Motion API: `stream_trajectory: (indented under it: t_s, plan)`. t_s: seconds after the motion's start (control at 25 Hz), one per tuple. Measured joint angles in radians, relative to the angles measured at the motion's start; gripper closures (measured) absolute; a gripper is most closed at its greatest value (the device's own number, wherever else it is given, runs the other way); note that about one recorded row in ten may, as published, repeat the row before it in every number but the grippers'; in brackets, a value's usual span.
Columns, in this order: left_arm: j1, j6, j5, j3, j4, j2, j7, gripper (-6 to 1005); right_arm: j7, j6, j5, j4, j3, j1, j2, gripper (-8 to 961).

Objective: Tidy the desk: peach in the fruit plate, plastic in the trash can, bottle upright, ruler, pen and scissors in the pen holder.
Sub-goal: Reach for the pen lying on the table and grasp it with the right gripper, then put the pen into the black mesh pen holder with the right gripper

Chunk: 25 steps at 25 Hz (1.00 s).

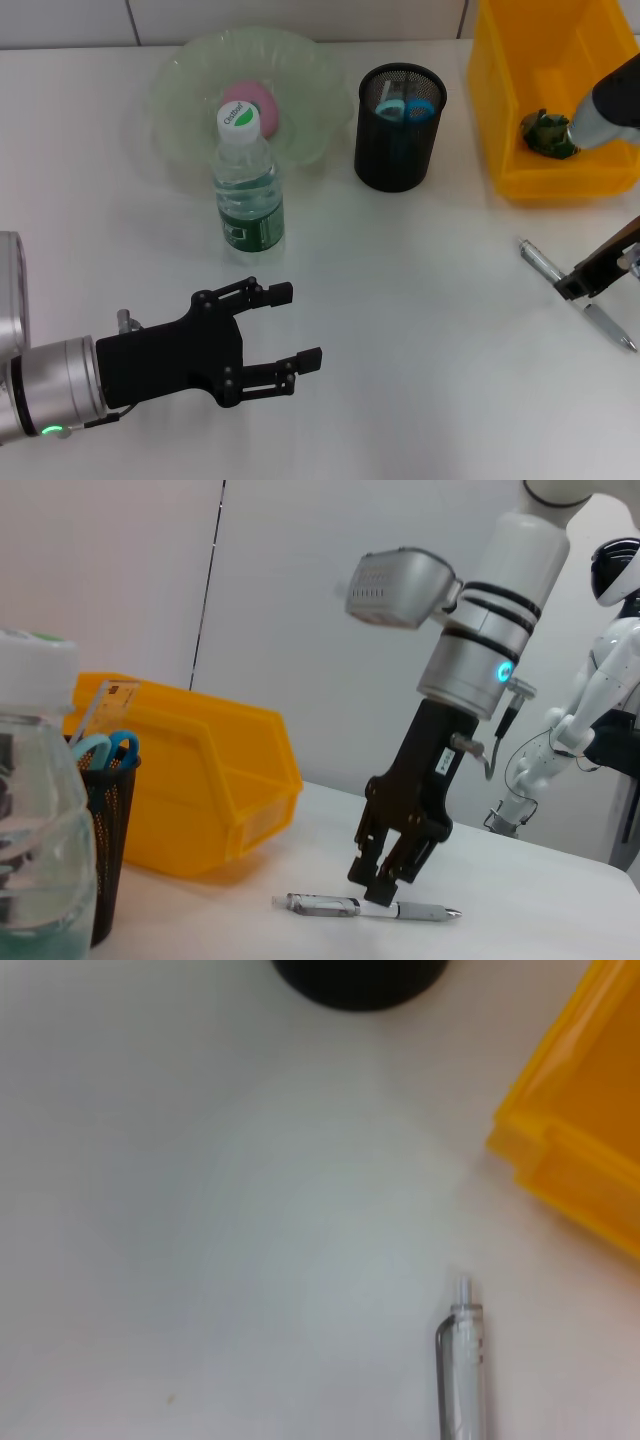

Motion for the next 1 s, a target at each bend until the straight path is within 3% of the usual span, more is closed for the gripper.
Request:
stream_trajectory:
  t_s: [0.52, 0.72, 0.84, 1.0]
  plan:
    - [0.004, 0.000, 0.000, 0.000, 0.000, 0.000, 0.004, 170, 0.014, 0.065, -0.006, 0.058, -0.030, 0.000, 0.000, 654]
    - [0.007, 0.000, 0.000, 0.000, 0.000, 0.000, 0.005, 170, 0.006, 0.078, 0.011, 0.051, -0.031, -0.010, 0.000, 730]
    - [0.008, 0.000, 0.000, 0.000, 0.000, 0.000, 0.006, 170, 0.000, 0.078, 0.021, 0.048, -0.026, -0.013, -0.001, 838]
    - [0.008, 0.000, 0.000, -0.001, 0.000, 0.000, 0.006, 170, -0.049, 0.062, 0.096, -0.003, 0.026, -0.037, -0.001, 839]
